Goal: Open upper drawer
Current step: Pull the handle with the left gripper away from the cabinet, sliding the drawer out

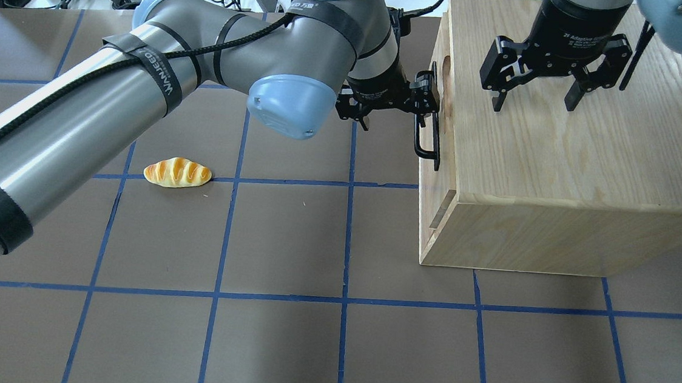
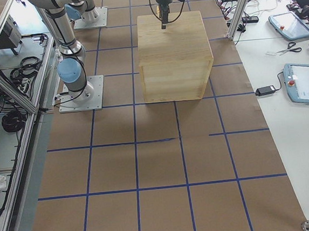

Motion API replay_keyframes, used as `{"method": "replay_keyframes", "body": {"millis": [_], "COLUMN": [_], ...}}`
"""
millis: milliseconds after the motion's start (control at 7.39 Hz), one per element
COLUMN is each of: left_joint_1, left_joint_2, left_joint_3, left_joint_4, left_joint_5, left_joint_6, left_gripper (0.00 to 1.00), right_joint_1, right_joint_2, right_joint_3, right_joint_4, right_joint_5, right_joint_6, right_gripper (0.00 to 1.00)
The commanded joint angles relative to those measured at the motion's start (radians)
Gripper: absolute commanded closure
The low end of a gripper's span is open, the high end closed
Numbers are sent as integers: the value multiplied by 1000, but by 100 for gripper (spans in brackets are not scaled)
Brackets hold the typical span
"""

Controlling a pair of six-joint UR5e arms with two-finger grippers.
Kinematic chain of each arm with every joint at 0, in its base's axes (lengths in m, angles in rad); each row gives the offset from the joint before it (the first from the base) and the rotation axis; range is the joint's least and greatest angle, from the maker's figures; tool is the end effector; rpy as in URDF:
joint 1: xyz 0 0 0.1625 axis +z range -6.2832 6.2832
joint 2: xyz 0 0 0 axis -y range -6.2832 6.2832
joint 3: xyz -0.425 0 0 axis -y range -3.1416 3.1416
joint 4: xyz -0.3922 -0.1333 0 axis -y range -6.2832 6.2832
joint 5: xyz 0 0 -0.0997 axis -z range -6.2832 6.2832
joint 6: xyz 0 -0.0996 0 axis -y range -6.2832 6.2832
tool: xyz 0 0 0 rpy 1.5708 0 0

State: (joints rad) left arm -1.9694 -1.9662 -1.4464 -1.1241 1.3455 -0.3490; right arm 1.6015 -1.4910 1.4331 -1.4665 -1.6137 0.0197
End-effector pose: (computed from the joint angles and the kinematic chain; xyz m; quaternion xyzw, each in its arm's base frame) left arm -0.3983 -0.5449 0.3716 -0.0344 -0.9893 0.0403 0.1361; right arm 0.1449 -0.5162 0.5048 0.0060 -0.9995 -0.0226 0.0220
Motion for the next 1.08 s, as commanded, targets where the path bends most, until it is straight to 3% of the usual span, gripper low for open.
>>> {"method": "replay_keyframes", "body": {"millis": [0, 947], "left_joint_1": [4, 70], "left_joint_2": [4, 24], "left_joint_3": [1, 1], "left_joint_4": [-5, -52], "left_joint_5": [35, 32], "left_joint_6": [30, 87], "left_gripper": [0, 0], "right_joint_1": [0, 0], "right_joint_2": [0, 0], "right_joint_3": [1, 0], "right_joint_4": [0, 0], "right_joint_5": [0, 0], "right_joint_6": [-1, 0], "right_gripper": [0, 0]}}
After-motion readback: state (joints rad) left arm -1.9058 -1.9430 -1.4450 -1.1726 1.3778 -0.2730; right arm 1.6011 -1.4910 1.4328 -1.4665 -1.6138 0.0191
